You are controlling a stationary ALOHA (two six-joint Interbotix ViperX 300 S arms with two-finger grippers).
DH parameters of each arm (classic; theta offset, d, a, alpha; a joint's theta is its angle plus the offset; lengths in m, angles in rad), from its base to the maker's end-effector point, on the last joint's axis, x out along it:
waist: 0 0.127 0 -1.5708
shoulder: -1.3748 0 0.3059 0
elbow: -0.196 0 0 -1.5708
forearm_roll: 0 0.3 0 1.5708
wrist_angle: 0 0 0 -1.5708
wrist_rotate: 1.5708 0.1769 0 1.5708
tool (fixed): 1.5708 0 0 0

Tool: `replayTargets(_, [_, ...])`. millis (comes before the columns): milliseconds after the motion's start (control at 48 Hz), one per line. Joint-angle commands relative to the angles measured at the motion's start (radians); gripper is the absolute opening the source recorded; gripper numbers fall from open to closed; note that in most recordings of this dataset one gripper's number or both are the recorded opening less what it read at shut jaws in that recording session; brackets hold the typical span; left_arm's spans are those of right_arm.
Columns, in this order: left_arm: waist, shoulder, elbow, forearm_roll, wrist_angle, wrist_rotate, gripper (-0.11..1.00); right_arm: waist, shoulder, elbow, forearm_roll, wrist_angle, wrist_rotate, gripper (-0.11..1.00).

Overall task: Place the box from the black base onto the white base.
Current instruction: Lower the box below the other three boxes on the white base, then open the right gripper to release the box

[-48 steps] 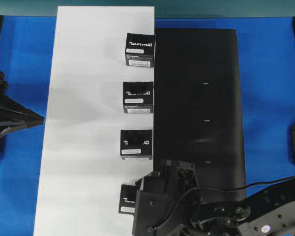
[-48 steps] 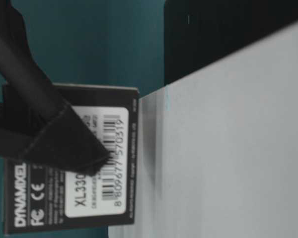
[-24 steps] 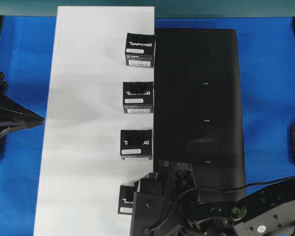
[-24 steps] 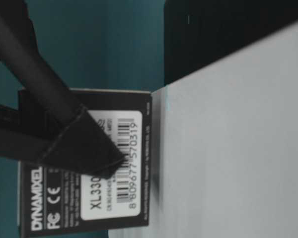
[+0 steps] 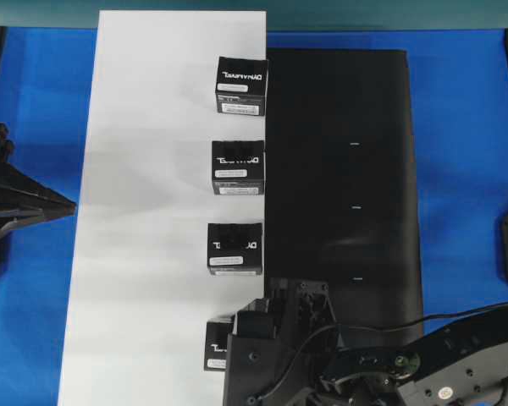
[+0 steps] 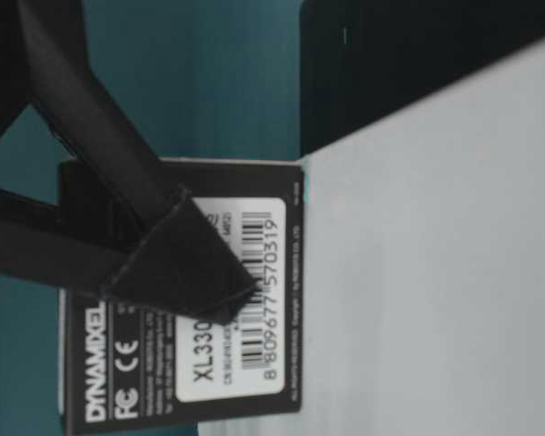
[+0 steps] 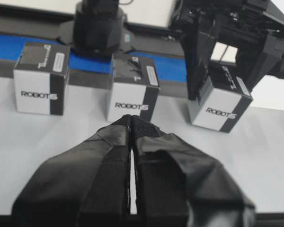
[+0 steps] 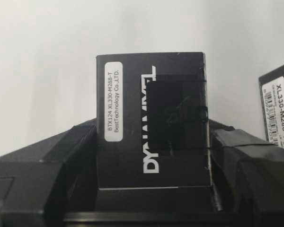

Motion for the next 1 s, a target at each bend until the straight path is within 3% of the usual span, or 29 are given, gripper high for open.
replayTargets(0, [-0.002, 0.003, -0.018, 0.003, -0.005, 0.0, 0.02, -0.012, 0.009, -0.002, -0.002, -0.003, -0.003, 0.68])
replayTargets(208, [-0.002, 0.003, -0.018, 0.003, -0.005, 0.0, 0.01, -0.018, 0.008, 0.0, 0.0, -0.012, -0.005, 0.94])
replayTargets(292, [-0.003, 0.003, -0.017, 0.003, -0.005, 0.0, 0.02, -0.021, 0.006, 0.003, -0.002, -0.023, -0.005, 0.99])
replayTargets(979, [-0.002, 0.0, -0.017, 0.003, 0.014, 0.002, 0.02, -0.038, -0.086, 0.037, -0.006, -0.049, 0.0, 0.99])
